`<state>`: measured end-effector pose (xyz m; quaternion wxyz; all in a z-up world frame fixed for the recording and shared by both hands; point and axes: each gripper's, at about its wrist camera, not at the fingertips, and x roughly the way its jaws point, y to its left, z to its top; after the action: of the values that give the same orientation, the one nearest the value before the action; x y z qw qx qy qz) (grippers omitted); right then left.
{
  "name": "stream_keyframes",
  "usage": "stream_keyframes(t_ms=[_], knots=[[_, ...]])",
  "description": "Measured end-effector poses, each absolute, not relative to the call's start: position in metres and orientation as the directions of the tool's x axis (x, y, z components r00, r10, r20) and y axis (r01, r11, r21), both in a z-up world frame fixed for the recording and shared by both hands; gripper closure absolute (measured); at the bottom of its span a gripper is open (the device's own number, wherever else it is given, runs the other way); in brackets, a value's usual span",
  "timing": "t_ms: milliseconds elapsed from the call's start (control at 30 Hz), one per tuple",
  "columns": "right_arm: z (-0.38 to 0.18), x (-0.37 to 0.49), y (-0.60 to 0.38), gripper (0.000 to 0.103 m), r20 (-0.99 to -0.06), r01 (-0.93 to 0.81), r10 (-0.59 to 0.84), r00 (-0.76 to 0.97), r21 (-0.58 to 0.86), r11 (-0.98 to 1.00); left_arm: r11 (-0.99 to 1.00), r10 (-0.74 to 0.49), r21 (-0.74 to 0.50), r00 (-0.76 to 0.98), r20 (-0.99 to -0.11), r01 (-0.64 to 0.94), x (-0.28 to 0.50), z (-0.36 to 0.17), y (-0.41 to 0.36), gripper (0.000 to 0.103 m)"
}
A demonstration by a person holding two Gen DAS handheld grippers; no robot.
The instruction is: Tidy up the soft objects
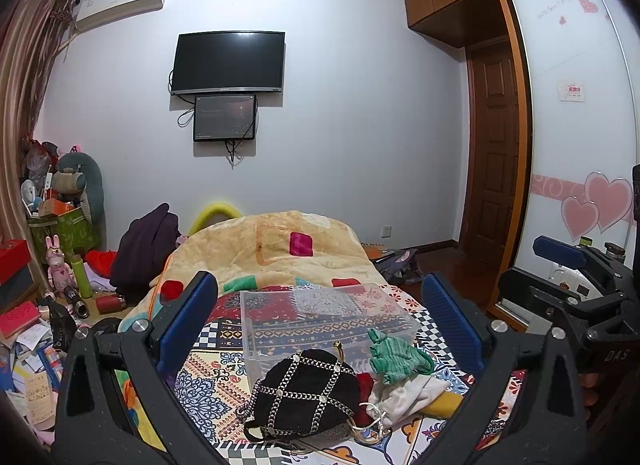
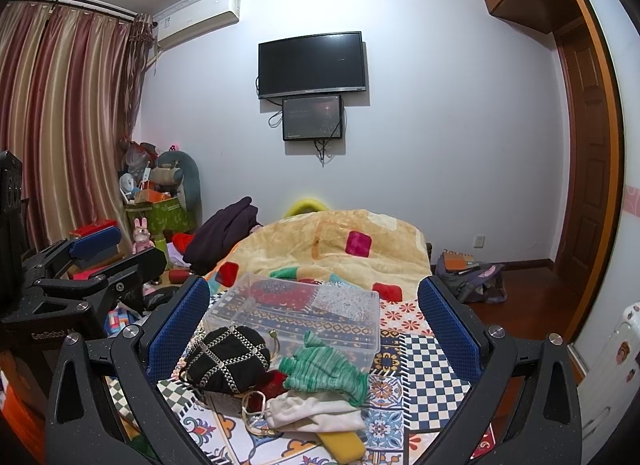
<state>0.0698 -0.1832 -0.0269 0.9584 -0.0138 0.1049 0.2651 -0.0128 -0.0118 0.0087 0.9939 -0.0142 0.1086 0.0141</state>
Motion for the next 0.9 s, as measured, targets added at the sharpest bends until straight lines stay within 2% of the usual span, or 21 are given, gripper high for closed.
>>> stream_keyframes(t_ms=[367, 867, 900], knots=[[-0.028, 0.072, -0.185, 0.000, -0.218, -0.513, 0.509, 0.833, 0.040, 0.857, 1.000, 0.008, -0.024, 0.969, -0.248, -0.014, -0.007, 0.006, -0.012, 0.000], [-0.072, 0.120, -0.183, 0.001, -0.432, -0.522, 0.514, 0.741, 0.109, 0.846, 0.997, -0.026, -0.076, 0.867, -0.498, -0.014, 0.042, -0.066, 0.013, 0.000], [-0.078, 0.124, -0.181, 0.002, -0.451, -0.523, 0.512, 0.731, 0.112, 0.845, 0.996, -0.027, -0.084, 0.859, -0.512, -0.019, 0.047, -0.072, 0.015, 0.003]])
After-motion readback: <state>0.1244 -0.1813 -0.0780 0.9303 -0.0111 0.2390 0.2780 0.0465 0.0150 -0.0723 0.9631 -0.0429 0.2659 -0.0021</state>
